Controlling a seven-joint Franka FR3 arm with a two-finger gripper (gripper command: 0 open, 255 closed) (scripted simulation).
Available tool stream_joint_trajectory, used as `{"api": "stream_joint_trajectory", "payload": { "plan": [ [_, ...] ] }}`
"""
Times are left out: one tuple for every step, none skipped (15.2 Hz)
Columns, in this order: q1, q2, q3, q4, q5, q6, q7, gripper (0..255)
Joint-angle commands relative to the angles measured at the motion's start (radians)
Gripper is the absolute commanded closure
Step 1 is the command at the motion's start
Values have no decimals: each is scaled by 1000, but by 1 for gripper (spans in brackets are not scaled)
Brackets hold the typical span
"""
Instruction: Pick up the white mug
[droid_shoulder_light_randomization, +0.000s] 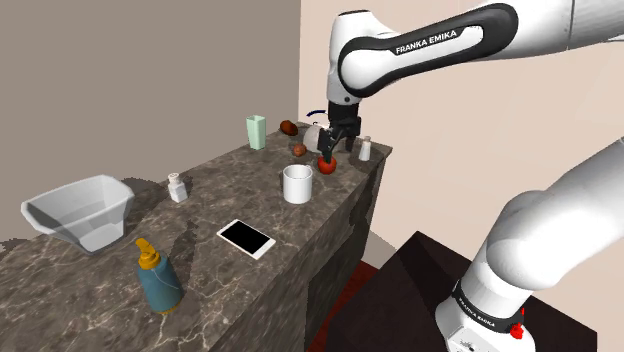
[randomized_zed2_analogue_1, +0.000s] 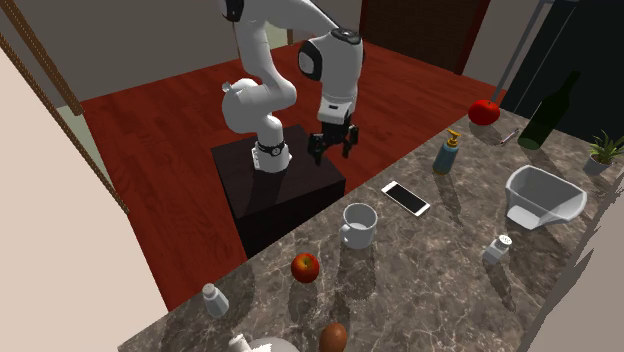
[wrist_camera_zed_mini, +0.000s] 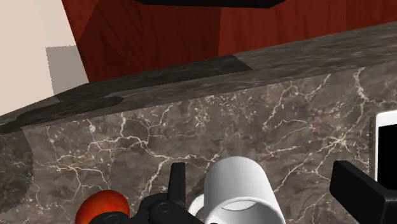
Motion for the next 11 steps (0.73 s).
{"api": "stream_joint_trajectory", "payload": {
  "plan": [
    [4,63,12,19,2,56,17,0],
    [5,97,16,31,2,83,23,0],
    [5,131,20,44,0,108,29,0],
    [6,166,24,59,-2,133,35,0],
    [7,201,28,76,-4,157,42,0],
    [8,236,31,93,-7,179,48,0],
    [9,272,35,112,-11,201,55,0],
    [10,308,38,133,-15,221,62,0],
    [12,344,41,154,-19,240,68,0],
    [14,380,44,177,-24,258,75,0],
    [16,416,46,202,-29,275,82,0]
  ]
}}
